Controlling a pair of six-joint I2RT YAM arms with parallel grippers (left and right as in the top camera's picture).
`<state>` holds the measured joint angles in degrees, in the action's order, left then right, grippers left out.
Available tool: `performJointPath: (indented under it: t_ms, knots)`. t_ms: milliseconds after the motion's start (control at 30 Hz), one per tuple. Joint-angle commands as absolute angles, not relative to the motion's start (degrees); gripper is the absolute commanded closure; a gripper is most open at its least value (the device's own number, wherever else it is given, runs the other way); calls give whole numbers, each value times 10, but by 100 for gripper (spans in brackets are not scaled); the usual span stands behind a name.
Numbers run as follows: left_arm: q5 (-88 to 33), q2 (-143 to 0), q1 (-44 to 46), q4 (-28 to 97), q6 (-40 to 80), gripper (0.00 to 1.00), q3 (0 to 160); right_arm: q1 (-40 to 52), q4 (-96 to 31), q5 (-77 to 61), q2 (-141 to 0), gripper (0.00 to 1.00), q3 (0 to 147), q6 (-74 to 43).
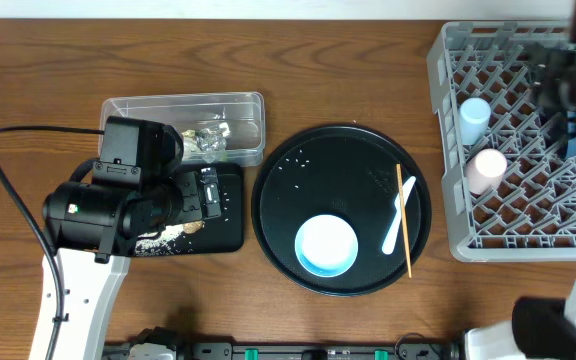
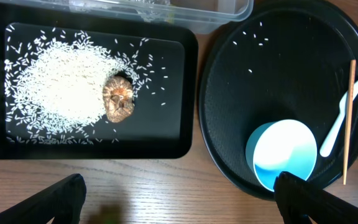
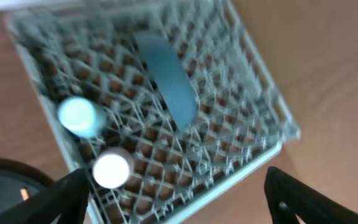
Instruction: Sort waste into correct bins and load items into the dishwasher rack
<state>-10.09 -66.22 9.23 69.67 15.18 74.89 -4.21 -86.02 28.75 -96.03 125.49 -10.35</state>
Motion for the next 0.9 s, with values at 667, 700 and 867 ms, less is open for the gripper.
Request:
performJointPath:
  t_ms: [667,700,867]
  knots:
    - [-94,-662,93,698,150,2,752,-214,-777,51,-1168,31,1258,-10]
    - [-94,-662,93,698,150,2,752,-213,-773,51,-1173,32,1258,-1]
    - [-94,-662,93,698,150,2,752,-214,-750,90,-1190,24,1258,16]
